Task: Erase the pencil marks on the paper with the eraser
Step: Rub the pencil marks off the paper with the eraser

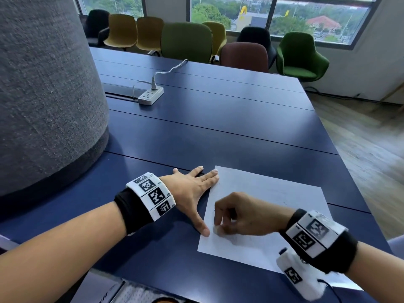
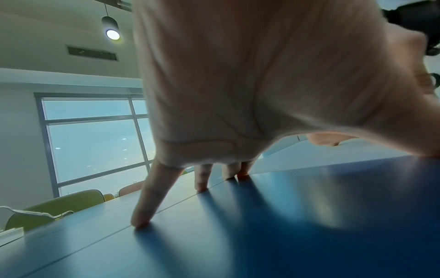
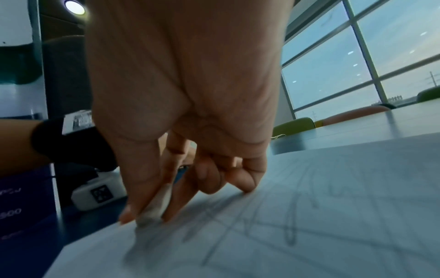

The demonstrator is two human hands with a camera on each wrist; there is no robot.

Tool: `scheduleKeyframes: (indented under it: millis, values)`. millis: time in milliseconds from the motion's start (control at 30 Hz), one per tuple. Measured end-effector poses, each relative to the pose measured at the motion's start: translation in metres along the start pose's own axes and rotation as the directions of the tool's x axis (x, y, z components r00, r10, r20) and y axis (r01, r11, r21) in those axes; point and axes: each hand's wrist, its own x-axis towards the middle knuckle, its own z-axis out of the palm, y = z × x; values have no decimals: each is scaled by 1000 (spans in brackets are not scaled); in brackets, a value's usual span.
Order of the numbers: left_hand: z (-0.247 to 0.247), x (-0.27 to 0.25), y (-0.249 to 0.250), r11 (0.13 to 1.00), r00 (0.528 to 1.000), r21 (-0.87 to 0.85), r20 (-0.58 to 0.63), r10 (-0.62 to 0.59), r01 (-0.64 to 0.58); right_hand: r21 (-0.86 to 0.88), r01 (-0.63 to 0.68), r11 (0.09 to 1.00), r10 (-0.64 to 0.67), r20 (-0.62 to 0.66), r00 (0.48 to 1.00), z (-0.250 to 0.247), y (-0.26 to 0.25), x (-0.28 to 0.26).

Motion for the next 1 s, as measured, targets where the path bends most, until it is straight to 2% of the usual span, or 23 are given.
scheduleKeyframes:
  millis: [67, 200, 333, 400, 533, 633, 733, 800, 900, 933, 1000]
  values:
    - [1, 1, 0, 1000, 1000, 2, 0, 3, -3, -37, -22, 999, 23, 11, 1000, -3, 1, 5]
    - [1, 3, -2, 1000, 1000, -15, -14, 8, -8, -77, -139, 987, 119, -224, 967, -31, 19, 27]
    - [0, 2, -2, 1000, 1000, -27, -17, 15, -15, -13, -194, 981, 178, -350, 920, -40, 34, 34]
    - [0, 2, -2, 999, 1000, -30, -14, 16, -17, 18, -153, 988, 150, -328, 933, -32, 31, 29]
    - [0, 1, -1, 999, 1000, -28, -12, 18, -18, -7, -98, 995, 96, -140, 985, -25, 20, 21]
    - [1, 1, -2, 999, 1000, -35, -18, 21, -21, -51, -162, 985, 146, -235, 961, -41, 30, 31]
    - [1, 0, -2, 999, 999, -37, -24, 23, -24, 13, -212, 977, 203, -355, 913, -48, 43, 38]
    - [1, 0, -2, 999, 999, -33, -22, 24, -24, 38, -185, 982, 187, -319, 929, -43, 42, 36]
    - [0, 1, -2, 999, 1000, -27, -14, 22, -23, 32, -150, 988, 153, -127, 980, -42, 33, 30]
    - [0, 1, -2, 999, 1000, -26, -12, 20, -21, 12, -155, 988, 156, -113, 981, -46, 33, 31]
    - [1, 1, -2, 999, 1000, -27, -13, 18, -18, 1, -189, 982, 185, -214, 959, -54, 39, 34]
